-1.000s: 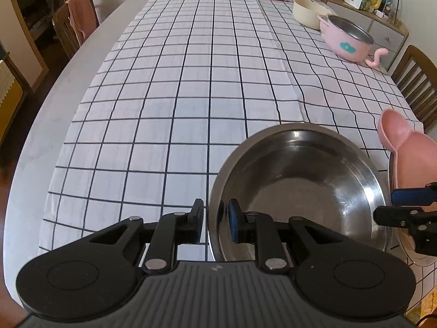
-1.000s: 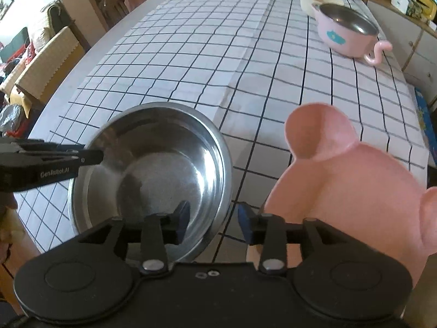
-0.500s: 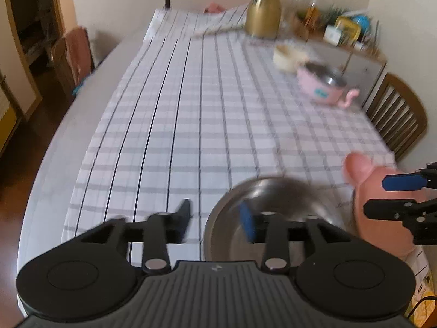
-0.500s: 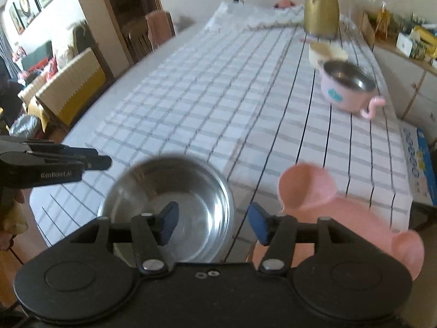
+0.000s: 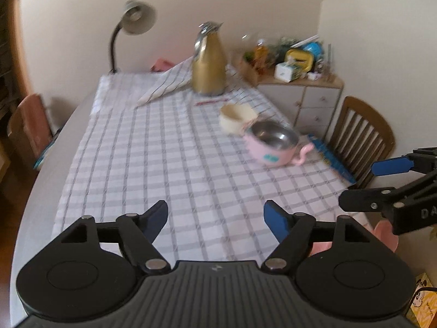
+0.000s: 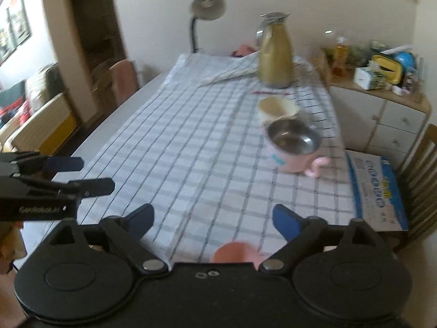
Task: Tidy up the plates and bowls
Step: 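Move both tools to the pink steel-lined pot and close on its rim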
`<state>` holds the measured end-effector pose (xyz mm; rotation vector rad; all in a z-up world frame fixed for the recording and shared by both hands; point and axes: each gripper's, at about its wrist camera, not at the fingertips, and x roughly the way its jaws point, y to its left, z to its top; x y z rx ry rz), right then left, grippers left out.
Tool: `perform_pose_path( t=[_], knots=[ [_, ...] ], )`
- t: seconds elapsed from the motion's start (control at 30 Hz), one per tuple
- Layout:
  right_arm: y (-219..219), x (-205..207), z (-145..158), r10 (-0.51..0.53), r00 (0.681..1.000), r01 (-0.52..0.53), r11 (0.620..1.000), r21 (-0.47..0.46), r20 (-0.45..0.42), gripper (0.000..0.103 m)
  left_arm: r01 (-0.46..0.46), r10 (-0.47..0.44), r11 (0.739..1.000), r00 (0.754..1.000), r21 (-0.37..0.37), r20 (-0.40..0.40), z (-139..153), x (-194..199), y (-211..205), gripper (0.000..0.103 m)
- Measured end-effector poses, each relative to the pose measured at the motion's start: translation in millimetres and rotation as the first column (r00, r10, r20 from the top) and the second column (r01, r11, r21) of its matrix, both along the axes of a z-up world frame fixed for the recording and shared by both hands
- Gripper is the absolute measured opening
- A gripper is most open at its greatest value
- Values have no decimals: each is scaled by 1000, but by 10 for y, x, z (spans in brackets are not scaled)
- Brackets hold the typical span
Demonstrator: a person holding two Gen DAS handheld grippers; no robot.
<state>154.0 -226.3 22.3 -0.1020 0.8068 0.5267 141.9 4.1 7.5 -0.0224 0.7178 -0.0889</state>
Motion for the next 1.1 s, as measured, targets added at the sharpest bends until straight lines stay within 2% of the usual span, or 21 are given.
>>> perform_pose_path(
  t=[0.3,0.53,0.73,0.93,1.1],
  knots=[
    [-216,752,-14,-165,986,165,986,-3,-7,99,42,-42,999,999,-5,9,-1,831,-265,77],
    [-242,1262,-106,-204,979,204,978,-37,13,99,51,-51,999,999,5,-14,-119,1395,-425,77],
    [-210,1717,-264,-230,973,230,971,-60,0,99,40,-42,999,995,-16,-88,-359,1920,-529,77],
    [-186,2206,-540,-276,960,272,959,-85,-49,97,11,-15,1000,988,-27,-156,-658,2378,-598,77],
    [-227,2545,-825,-324,942,312,942,-124,-91,90,17,-30,998,971,-59,-236,-940,2699,-666,77]
  ],
)
